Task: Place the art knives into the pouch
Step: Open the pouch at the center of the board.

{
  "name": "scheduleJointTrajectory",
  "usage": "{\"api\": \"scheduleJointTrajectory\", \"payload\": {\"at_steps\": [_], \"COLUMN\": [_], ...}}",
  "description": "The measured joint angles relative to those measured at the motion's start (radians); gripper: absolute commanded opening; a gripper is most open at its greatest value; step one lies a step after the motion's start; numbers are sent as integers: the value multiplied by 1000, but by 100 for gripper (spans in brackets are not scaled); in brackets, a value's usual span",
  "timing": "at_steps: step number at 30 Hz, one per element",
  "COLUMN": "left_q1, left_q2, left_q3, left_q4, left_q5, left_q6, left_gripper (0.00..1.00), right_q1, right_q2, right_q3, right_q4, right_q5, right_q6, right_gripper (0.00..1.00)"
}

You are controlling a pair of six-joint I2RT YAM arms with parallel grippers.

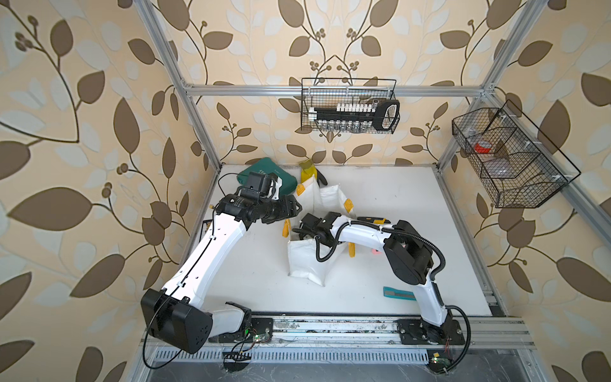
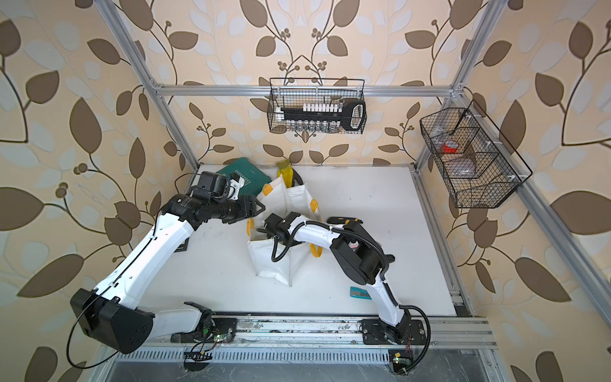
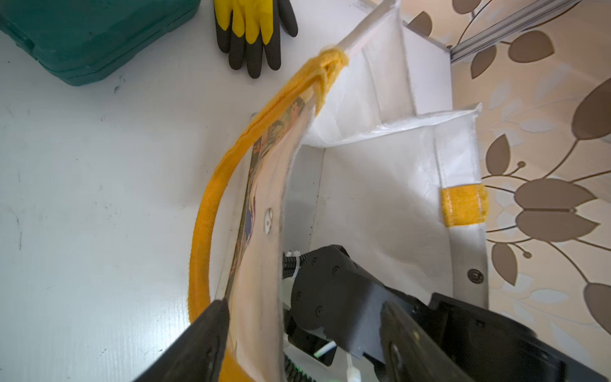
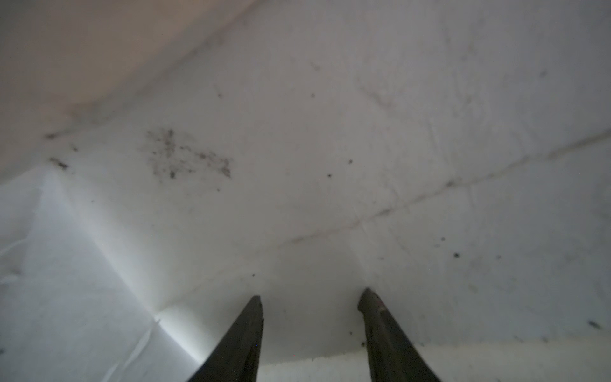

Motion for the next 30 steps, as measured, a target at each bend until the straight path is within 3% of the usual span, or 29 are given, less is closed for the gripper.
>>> {"api": "scheduleJointTrajectory", "payload": {"at_steps": [3,5,8,9,18,30], "left_q1": [-10,-21,-30,-34,-54,-72], "left_q2": [26,43,78,91,135,68], "left_q3": [0,1,10,14,38,37], "left_q4": [-11,-14,-18,-18,-47,-142], "left_q5": [-51,-77,-107,-118,-167,-296], "left_q6": [13,24,31,35,86,131], "left_gripper": [64,54,8,0,0,0], "right_q1": [7,15,31,35,17,-168], "right_q2": [0,0,0,0,-4,-60], "right_q3": [0,0,0,-1,-12,-104], "right_q4": [0,-2,-5,-5,3,29], "right_q5": [5,10,12,12,-17,-100], "right_q6": [0,0,-1,-1,-19,-58], "right_gripper": [51,51,50,51,51,51]}}
